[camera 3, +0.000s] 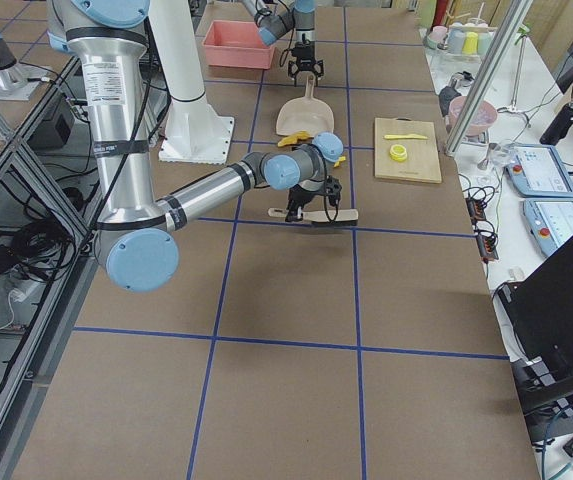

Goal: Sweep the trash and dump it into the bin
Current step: 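Lift the brush with the right gripper and move it beside the corn cob, then sweep the corn, potato and ginger into the dustpan with the right gripper's brush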

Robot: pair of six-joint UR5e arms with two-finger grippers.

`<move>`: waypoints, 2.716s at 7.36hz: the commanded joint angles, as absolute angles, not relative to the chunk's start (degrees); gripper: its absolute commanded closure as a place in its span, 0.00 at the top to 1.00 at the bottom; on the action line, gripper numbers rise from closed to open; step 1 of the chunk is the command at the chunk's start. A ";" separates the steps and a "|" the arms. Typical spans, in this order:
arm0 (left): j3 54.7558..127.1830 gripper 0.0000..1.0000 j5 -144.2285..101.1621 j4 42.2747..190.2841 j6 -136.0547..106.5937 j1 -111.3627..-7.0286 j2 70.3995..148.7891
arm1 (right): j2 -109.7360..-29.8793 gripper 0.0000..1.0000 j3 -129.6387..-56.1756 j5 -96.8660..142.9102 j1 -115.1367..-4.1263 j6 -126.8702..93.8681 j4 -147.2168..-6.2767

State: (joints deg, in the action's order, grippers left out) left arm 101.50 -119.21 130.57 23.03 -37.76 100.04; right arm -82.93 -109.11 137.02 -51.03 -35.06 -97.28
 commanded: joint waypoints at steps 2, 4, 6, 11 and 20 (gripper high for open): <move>100.11 0.94 -122.96 131.75 23.03 -38.23 100.72 | -72.27 0.00 -107.15 138.16 -51.68 -34.29 -105.18; 99.93 0.96 -122.96 134.02 22.94 -39.89 100.55 | -69.54 0.00 -106.88 137.46 -48.63 -33.84 -106.25; 98.54 0.96 -122.70 134.30 23.03 -39.90 100.63 | -67.26 0.00 -106.17 136.94 -43.01 -34.97 -106.96; 97.48 0.96 -122.52 134.73 23.03 -39.90 100.64 | -63.02 0.00 -101.61 133.42 -38.94 -37.09 -107.76; 96.15 0.96 -122.43 134.56 19.86 -39.99 102.30 | -51.17 0.00 -93.79 130.87 -33.93 -45.96 -106.70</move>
State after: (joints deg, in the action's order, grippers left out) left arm 96.46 -122.44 134.44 20.07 -40.01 102.15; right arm -52.99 -94.34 130.72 -34.20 -44.79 -106.70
